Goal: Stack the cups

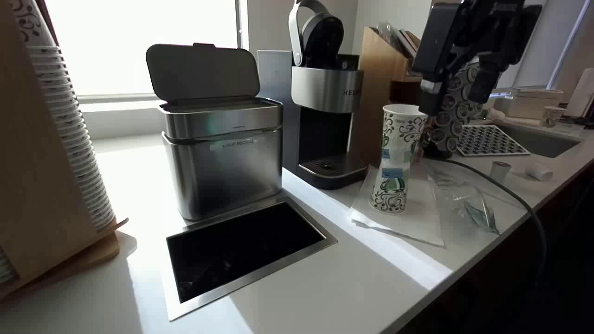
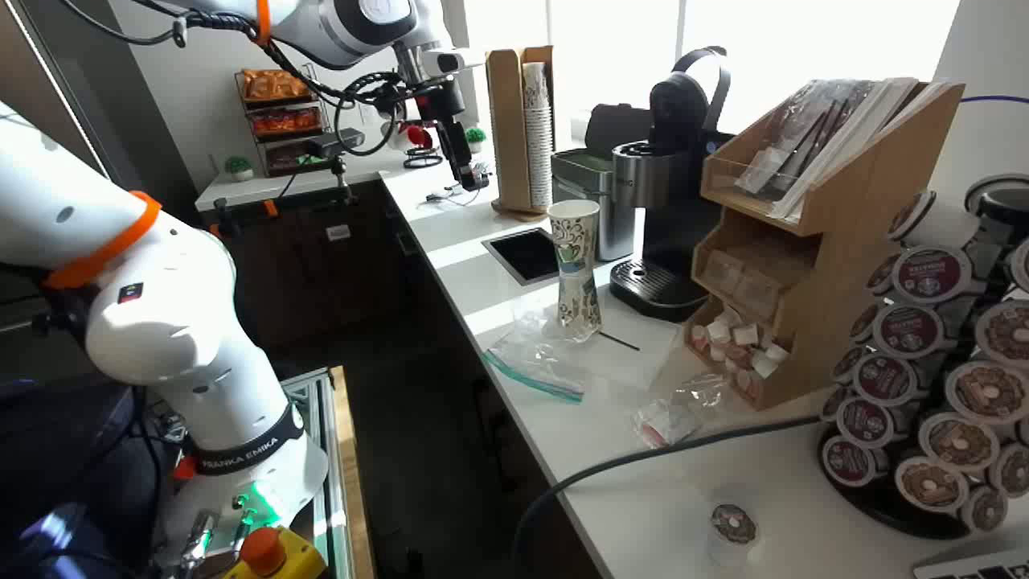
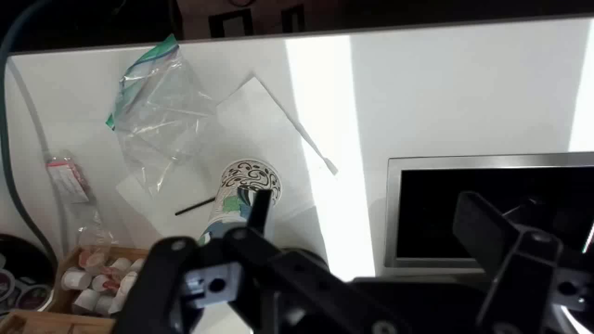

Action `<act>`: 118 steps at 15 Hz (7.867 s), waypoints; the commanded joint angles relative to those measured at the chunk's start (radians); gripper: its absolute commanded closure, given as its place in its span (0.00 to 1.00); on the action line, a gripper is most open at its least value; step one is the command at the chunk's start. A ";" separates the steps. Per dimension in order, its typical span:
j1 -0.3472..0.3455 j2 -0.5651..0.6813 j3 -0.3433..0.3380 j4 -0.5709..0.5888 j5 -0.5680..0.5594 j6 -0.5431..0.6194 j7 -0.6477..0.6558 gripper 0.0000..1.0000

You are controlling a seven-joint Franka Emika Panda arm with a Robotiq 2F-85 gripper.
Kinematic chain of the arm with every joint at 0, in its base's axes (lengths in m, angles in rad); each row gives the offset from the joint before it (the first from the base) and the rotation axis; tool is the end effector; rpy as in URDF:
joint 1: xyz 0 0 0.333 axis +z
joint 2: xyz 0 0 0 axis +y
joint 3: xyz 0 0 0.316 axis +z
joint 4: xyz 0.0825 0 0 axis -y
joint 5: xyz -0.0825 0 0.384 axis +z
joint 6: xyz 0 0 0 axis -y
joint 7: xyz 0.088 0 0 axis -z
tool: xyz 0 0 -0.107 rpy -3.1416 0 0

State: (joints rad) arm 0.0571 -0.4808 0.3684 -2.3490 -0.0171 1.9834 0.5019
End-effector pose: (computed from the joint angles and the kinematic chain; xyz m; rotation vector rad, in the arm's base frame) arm 0.3812 0.1859 0.5075 3.0004 -0.1524 0.2365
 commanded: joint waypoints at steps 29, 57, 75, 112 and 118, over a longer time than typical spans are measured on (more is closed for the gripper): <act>-0.164 0.037 -0.174 -0.131 -0.172 0.456 0.113 0.00; -0.176 0.040 -0.228 -0.155 -0.134 0.606 0.099 0.99; -0.467 -0.267 -0.237 -0.300 -0.207 0.469 0.305 0.96; -0.583 0.113 -0.229 -0.364 -0.600 0.640 1.026 0.34; -0.471 0.048 -0.284 -0.324 -0.542 0.638 0.937 0.00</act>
State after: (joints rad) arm -0.4853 -0.3935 0.1218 -2.6837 -0.5813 2.6091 1.4830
